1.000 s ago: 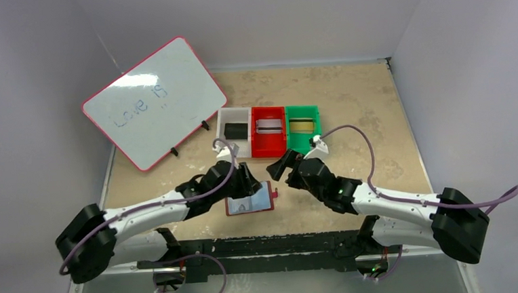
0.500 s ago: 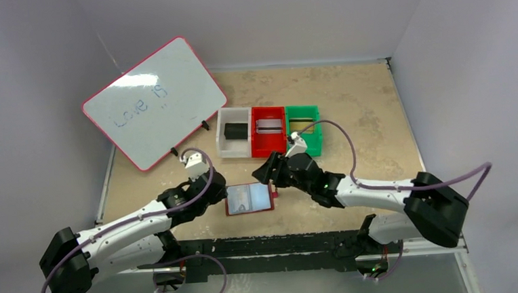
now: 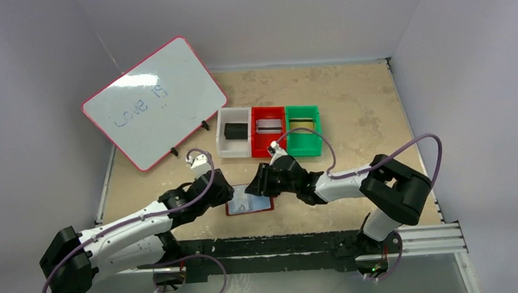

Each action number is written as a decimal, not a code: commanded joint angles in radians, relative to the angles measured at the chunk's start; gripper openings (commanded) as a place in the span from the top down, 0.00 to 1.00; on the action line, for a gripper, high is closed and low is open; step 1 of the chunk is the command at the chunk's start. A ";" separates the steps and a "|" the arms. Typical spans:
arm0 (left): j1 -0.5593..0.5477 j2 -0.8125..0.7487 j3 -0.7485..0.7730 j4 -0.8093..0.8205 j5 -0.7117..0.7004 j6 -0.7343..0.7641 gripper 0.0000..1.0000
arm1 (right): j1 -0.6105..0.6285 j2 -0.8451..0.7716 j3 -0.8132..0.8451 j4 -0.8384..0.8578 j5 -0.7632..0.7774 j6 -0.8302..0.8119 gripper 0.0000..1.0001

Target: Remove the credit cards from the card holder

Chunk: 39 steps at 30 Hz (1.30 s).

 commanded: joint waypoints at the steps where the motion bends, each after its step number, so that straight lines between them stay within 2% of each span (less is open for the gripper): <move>1: 0.000 -0.008 -0.017 0.050 0.029 0.005 0.63 | -0.001 0.016 0.041 0.065 -0.067 0.015 0.58; 15: 0.000 0.121 -0.020 0.150 0.168 0.045 0.67 | 0.000 0.094 0.076 -0.002 -0.099 0.044 0.64; 29: 0.000 0.178 -0.020 0.094 0.139 0.041 0.68 | -0.001 0.151 0.081 -0.038 -0.139 0.085 0.69; 39: 0.000 0.229 -0.034 0.147 0.156 0.025 0.73 | -0.016 0.108 0.096 -0.069 -0.064 0.080 0.74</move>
